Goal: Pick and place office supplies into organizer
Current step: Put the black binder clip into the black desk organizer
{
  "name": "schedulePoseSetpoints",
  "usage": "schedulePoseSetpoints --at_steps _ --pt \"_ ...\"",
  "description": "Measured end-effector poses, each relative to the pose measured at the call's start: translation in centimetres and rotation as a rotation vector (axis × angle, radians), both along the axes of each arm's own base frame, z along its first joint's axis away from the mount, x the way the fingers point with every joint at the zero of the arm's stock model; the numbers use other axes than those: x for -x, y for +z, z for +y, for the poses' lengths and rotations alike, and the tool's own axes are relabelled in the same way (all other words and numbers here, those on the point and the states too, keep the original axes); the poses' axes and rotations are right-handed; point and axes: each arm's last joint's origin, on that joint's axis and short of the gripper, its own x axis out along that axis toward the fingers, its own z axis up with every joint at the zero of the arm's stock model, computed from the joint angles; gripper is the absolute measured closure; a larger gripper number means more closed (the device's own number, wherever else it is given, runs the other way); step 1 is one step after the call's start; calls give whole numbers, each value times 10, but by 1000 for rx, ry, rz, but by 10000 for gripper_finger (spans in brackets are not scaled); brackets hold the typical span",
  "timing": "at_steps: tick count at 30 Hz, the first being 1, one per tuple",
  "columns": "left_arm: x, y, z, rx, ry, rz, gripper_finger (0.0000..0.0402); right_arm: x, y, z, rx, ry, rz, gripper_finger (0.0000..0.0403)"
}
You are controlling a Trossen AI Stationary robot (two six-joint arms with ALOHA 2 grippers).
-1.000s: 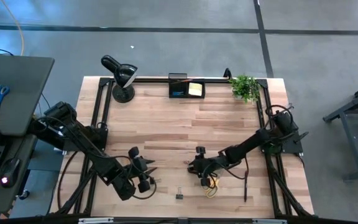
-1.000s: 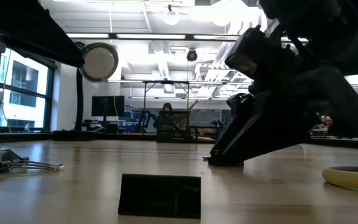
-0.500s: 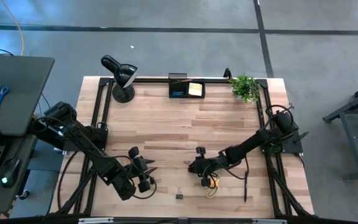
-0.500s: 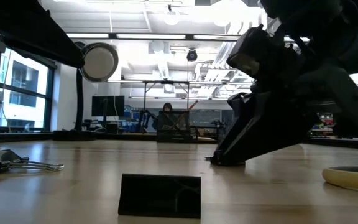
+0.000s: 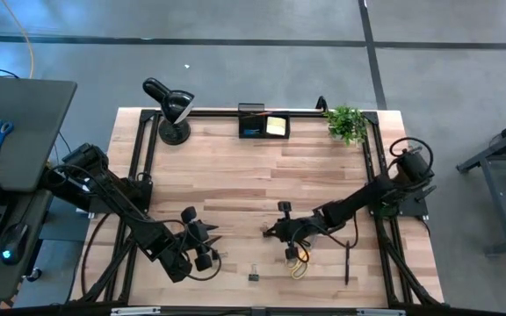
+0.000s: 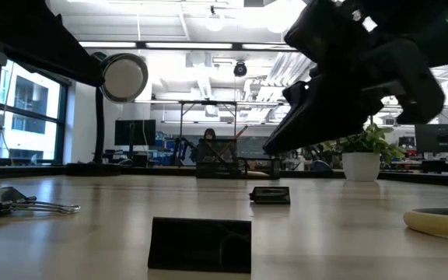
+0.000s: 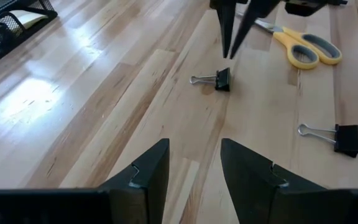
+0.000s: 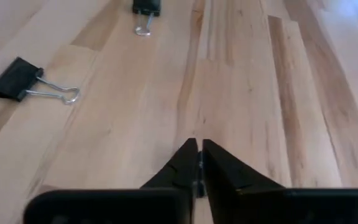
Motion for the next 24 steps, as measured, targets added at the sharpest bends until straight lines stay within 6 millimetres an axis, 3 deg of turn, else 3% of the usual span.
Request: schedulePoseSetpoints --at_steps 7,12,17,24 --pt "0 0 0 1 -2 5 268 2 -3 1 -114 69 74 395" --pt "0 0 0 2 -3 5 268 7 -6 4 -66 22 100 378" --pt "0 0 0 10 1 0 268 5 -6 0 -119 -122 76 352" --pt "0 0 0 12 1 -1 268 1 -8 17 -174 -62 -15 287"
